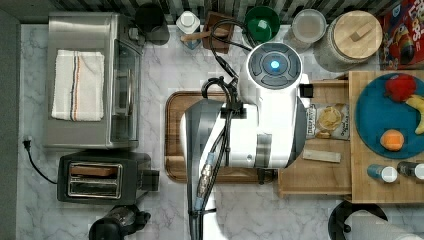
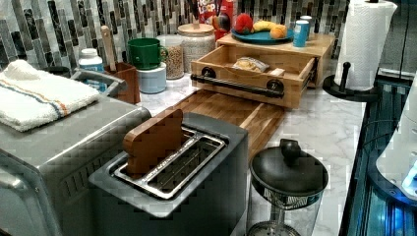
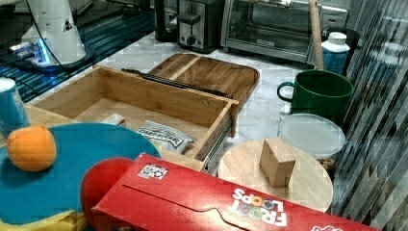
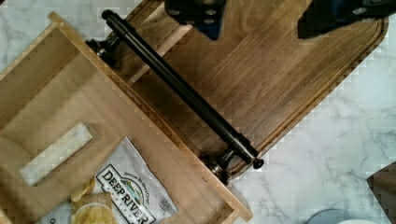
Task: Close the drawer.
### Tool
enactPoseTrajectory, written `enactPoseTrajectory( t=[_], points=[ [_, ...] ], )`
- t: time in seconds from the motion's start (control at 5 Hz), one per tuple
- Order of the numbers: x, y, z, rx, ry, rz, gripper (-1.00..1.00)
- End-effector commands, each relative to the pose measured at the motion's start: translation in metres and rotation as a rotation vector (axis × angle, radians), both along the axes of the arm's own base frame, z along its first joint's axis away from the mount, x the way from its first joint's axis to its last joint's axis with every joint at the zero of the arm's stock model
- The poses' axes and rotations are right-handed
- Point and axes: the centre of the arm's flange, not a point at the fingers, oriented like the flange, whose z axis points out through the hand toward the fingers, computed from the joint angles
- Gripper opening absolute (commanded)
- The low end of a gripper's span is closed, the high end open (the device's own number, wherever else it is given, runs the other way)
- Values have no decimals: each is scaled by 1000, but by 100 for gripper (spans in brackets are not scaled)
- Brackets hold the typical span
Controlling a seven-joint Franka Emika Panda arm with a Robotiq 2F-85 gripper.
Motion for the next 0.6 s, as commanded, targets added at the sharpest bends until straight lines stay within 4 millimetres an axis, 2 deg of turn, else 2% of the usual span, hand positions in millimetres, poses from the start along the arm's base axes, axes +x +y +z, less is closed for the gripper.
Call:
enactPoseTrajectory(
  t=[0.2,0.4,0.6],
  points=[
    [0,-1,-1,0,0,11,-100],
    [-2,13,-13,-55,-44,97,100],
    [-3,37,-18,-3,1,175,100]
  ],
)
